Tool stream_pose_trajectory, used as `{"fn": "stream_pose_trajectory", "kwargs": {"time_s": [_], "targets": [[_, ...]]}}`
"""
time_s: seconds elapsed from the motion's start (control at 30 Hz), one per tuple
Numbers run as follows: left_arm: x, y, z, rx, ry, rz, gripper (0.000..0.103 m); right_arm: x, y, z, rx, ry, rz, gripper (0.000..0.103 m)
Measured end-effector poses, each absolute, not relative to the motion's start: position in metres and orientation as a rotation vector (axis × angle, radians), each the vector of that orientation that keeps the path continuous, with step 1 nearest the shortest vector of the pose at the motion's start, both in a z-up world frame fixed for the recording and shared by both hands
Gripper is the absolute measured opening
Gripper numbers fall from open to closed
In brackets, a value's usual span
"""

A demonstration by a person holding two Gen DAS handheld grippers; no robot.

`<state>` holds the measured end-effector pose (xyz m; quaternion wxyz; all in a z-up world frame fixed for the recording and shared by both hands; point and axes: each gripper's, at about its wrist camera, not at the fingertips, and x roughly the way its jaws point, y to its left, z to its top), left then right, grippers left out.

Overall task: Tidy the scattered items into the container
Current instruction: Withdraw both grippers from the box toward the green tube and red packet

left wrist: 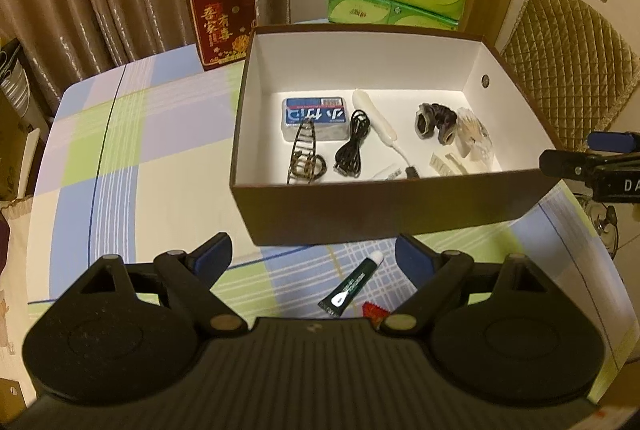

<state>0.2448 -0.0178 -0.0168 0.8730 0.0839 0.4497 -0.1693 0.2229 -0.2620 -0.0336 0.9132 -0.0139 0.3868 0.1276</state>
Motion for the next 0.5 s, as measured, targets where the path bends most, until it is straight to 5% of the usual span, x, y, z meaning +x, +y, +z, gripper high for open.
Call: {"fn": "stream_pose_trajectory", "kwargs": {"time_s": [0.5], "targets": [[0.217, 0.009, -0.046, 0.205, 0.990, -0.342, 0.086, 0.193, -0.247, -0.055, -0.043, 0.842, 0.356, 0.100]]}}
